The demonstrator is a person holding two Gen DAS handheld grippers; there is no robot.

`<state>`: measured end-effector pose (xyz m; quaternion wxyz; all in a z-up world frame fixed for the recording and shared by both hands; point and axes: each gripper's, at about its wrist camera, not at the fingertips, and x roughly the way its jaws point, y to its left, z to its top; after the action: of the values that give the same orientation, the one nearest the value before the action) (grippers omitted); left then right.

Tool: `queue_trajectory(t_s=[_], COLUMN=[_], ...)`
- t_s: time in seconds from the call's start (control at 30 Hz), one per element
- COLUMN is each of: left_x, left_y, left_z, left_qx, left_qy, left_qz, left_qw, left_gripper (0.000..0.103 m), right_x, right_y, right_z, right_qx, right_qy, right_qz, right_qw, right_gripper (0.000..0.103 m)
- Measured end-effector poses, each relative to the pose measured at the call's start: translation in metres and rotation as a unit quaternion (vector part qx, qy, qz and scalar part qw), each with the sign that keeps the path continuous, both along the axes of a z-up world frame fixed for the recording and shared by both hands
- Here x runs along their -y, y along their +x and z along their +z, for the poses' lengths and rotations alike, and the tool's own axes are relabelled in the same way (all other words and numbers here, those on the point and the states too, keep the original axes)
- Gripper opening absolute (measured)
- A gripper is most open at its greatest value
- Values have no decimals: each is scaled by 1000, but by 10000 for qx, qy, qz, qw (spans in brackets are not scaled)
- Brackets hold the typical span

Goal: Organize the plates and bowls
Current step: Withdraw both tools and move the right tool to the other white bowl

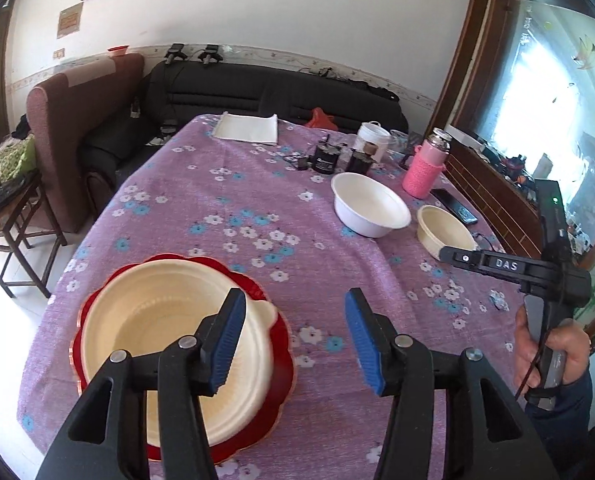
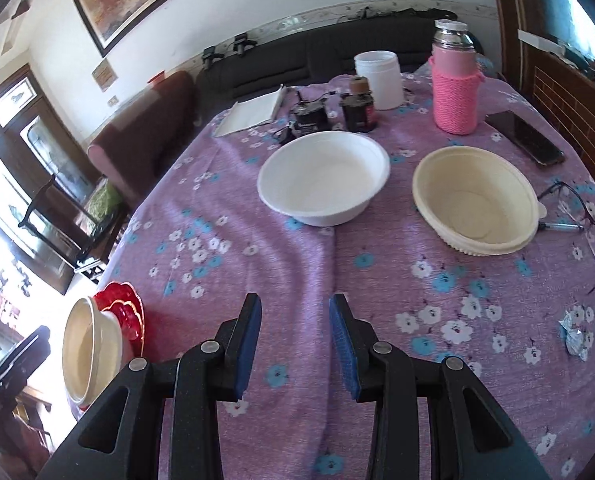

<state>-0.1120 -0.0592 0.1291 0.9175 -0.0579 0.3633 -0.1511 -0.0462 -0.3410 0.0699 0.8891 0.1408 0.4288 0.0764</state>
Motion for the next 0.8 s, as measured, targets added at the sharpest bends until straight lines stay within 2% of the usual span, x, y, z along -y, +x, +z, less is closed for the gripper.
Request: queue_trajectory(t_s=[0.2, 0.33, 0.6, 0.67, 0.73, 0.8], left_x=[55, 74, 72, 69, 66, 65], left_y=[8, 7, 9, 10, 12, 13], left_z=[-16, -23, -30, -30, -31, -32], left_qx=[-219, -308, -405, -414, -438, -445], left_qy=[75, 47, 36, 12, 5, -14], left_qz=[-603, -836, -801, -760, -737, -715], left_qw=[9979, 9960, 9960, 9962, 9963, 9964], left_gripper=[51, 51, 51, 51, 51, 51], right_x=[30, 41, 46, 47, 46, 46], right_y=[21, 48, 113, 121, 130, 133], right_z=[-8, -14, -44, -52, -59, -66], right_qx=[-173, -261, -816, -848, -907, -938], right_qy=[162, 339, 647, 819, 771, 850], right_qz=[-346, -550, -913, -1020, -1109, -1109], right_qw=[9991, 9976, 9904, 9878, 9867, 9857], right_gripper=[38, 38, 38, 38, 38, 22])
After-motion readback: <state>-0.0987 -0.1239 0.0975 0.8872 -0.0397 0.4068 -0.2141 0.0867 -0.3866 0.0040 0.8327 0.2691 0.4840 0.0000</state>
